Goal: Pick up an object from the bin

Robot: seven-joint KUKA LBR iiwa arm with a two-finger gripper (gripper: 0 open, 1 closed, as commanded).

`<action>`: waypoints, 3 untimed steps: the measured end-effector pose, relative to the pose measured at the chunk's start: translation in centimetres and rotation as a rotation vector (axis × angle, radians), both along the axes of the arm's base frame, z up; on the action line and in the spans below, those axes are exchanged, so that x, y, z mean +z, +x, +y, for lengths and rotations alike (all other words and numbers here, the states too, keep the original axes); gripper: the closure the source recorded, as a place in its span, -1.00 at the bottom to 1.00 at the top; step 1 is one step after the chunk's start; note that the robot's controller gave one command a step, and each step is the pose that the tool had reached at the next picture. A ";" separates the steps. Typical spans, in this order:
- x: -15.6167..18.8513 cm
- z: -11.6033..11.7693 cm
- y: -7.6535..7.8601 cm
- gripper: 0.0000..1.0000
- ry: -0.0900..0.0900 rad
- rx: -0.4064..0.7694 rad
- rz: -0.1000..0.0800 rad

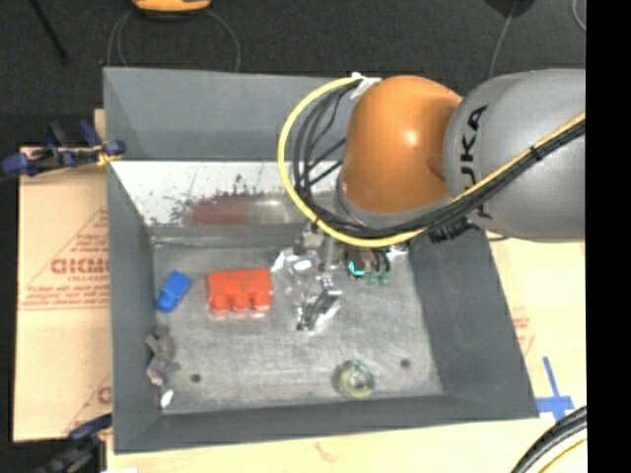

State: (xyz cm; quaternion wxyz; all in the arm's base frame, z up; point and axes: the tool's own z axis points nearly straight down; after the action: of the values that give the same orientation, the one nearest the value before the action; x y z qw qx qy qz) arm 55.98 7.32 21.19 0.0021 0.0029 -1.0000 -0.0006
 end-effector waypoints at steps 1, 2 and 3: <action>-11.0 3.7 2.2 -1.00 0.000 0.132 -0.023; -11.5 3.8 1.9 1.00 0.001 0.131 -0.014; 12.3 11.3 2.0 1.00 0.001 0.175 -0.018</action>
Offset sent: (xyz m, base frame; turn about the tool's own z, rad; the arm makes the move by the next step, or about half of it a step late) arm 0.0175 0.0413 -0.1293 -0.1375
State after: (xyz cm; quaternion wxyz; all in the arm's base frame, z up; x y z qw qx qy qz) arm 58.00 18.62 33.48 -0.0070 0.0901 -0.9959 -0.0011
